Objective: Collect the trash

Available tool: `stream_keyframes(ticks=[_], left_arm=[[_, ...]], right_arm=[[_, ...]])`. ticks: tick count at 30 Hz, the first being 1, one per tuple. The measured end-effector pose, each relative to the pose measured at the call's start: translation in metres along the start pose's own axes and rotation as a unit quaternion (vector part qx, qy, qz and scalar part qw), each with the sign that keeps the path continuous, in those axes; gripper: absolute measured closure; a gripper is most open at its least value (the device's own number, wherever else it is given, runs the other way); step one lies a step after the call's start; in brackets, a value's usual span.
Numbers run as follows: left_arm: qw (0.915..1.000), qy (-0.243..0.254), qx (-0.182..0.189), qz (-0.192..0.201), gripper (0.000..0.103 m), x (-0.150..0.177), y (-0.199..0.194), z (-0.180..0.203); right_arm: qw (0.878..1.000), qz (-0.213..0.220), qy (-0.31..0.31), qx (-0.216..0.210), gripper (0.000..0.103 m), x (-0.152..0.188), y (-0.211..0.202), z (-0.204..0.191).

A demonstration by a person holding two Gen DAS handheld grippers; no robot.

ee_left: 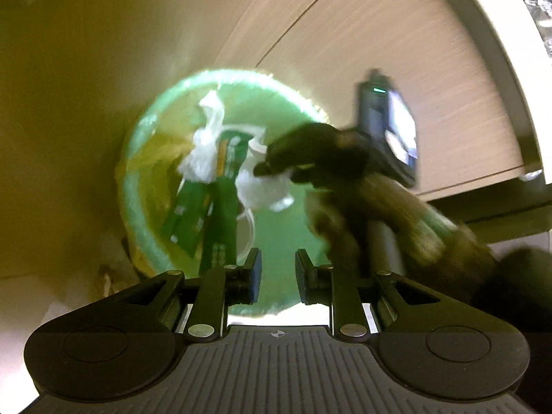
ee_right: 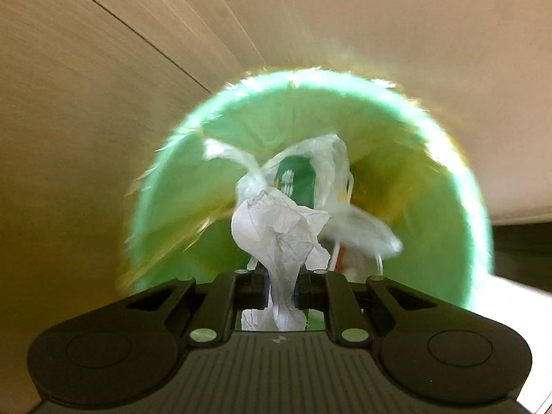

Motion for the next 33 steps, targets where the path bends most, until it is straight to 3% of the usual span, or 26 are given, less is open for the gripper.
stream_keyframes(ticks=[2,4,7,9,11,14,16,20,24,28,33], left_arm=[[0.9999,-0.004,-0.007,-0.010,0.079,0.004,0.003,-0.012],[0.9998,-0.010,-0.012,-0.010,0.079,0.007,0.004,-0.021],[0.9998,-0.010,-0.007,-0.015,0.079,0.011,0.006,-0.028],[0.9998,0.002,-0.008,-0.020,0.079,0.013,0.005,-0.030],[0.9998,0.007,-0.013,-0.013,0.079,0.011,0.001,-0.028],[0.9996,-0.008,-0.025,0.010,0.079,0.008,-0.007,-0.026],[0.9993,-0.023,-0.025,0.018,0.079,0.008,-0.011,-0.021],[0.9980,-0.043,-0.030,0.037,0.079,0.004,-0.014,-0.007],[0.9958,-0.056,-0.037,0.063,0.079,-0.003,-0.020,0.004],[0.9943,-0.044,-0.038,0.089,0.079,-0.009,-0.042,0.024],[0.9826,-0.012,-0.055,0.177,0.079,-0.013,-0.107,0.070]], right_arm=[[0.999,-0.016,0.037,0.017,0.091,-0.006,0.033,0.012],[0.998,-0.031,0.063,0.001,0.091,-0.008,0.059,0.019],[0.996,-0.049,0.077,-0.011,0.091,-0.009,0.095,0.023],[0.994,-0.069,0.084,0.003,0.091,-0.011,0.120,0.029],[0.992,-0.077,0.097,0.004,0.091,-0.014,0.131,0.034],[0.990,-0.082,0.112,-0.030,0.089,-0.018,0.120,0.033],[0.991,-0.083,0.097,-0.040,0.083,-0.018,0.103,0.031],[0.992,-0.069,0.075,-0.069,0.041,-0.017,0.050,0.030],[0.988,-0.046,0.073,-0.124,0.040,-0.017,-0.007,0.032],[0.992,0.003,0.043,-0.118,0.040,-0.010,-0.076,0.026],[0.987,0.104,-0.052,-0.110,0.040,0.018,-0.202,0.016]])
Point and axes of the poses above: each gripper's, at about its wrist camera, not at the fingertips, and y roughly the way its jaws point, z to its right, x to its underside, the point moved 6 cm from there along y, roughly the way its jaws point, and after that the axes turned 1 degree about x, right-handed, at the moved point
